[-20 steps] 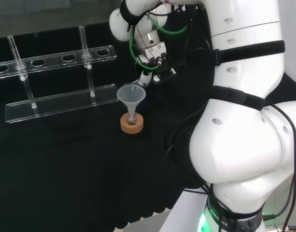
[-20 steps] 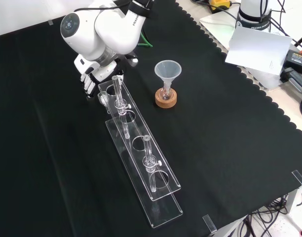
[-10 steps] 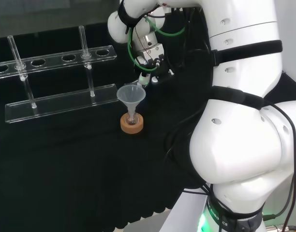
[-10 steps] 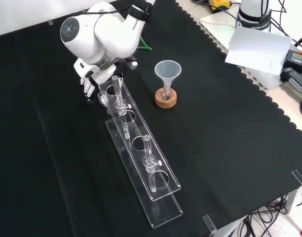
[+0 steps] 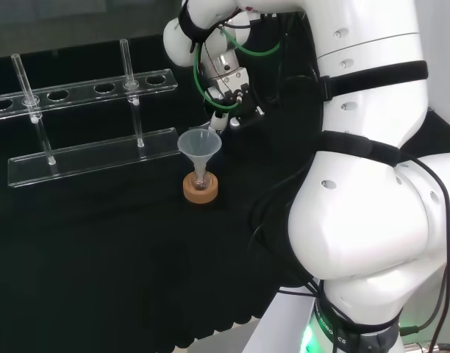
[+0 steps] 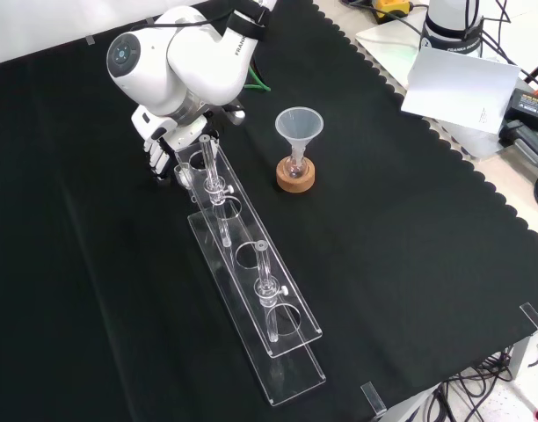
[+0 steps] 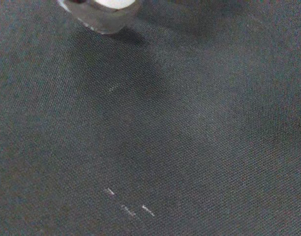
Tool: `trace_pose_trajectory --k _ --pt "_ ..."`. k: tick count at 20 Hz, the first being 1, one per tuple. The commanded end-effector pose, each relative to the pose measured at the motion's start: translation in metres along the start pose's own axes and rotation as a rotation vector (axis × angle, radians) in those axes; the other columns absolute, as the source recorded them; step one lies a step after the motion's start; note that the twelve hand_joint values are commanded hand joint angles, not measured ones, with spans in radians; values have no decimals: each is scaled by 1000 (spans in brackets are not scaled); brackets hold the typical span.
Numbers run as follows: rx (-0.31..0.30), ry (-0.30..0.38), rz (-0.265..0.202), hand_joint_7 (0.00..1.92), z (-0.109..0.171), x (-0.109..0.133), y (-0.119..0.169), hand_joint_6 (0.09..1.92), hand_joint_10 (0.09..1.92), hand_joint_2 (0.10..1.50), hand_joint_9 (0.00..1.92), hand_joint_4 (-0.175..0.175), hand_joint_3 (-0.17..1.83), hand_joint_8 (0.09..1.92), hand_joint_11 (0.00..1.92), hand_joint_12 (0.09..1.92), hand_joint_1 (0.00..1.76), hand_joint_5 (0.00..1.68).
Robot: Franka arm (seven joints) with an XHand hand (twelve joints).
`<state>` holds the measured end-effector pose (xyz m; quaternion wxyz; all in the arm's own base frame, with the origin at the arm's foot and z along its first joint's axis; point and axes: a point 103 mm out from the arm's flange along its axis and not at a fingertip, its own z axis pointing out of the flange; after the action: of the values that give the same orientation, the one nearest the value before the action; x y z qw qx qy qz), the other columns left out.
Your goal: Pick up the weighing funnel.
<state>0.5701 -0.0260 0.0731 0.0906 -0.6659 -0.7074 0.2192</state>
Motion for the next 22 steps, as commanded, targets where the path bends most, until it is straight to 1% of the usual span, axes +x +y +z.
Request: trace_pose_trajectory --k 1,9,18,19,20,21,22 --pt "2 1 -1 436 2 1 -1 770 549 926 650 7 -175 680 476 1274 950 672" --pt "7 8 -3 438 8 -5 1 805 550 936 652 23 -175 678 479 1273 949 744" --pt "20 -2 9 441 11 -8 1 817 551 950 655 26 -175 678 483 1272 963 770" --pt "13 -3 14 442 10 -9 1 815 551 956 656 36 -175 678 484 1271 974 812" --pt "5 -8 18 445 9 -9 0 796 553 998 659 88 -142 680 484 1274 1010 934" --pt "-8 -10 21 465 7 -10 -1 750 548 1037 675 128 -149 676 490 1270 1044 1049" --pt "-16 -15 23 494 4 -11 -3 688 541 1057 701 152 -160 670 499 1262 1070 1139"
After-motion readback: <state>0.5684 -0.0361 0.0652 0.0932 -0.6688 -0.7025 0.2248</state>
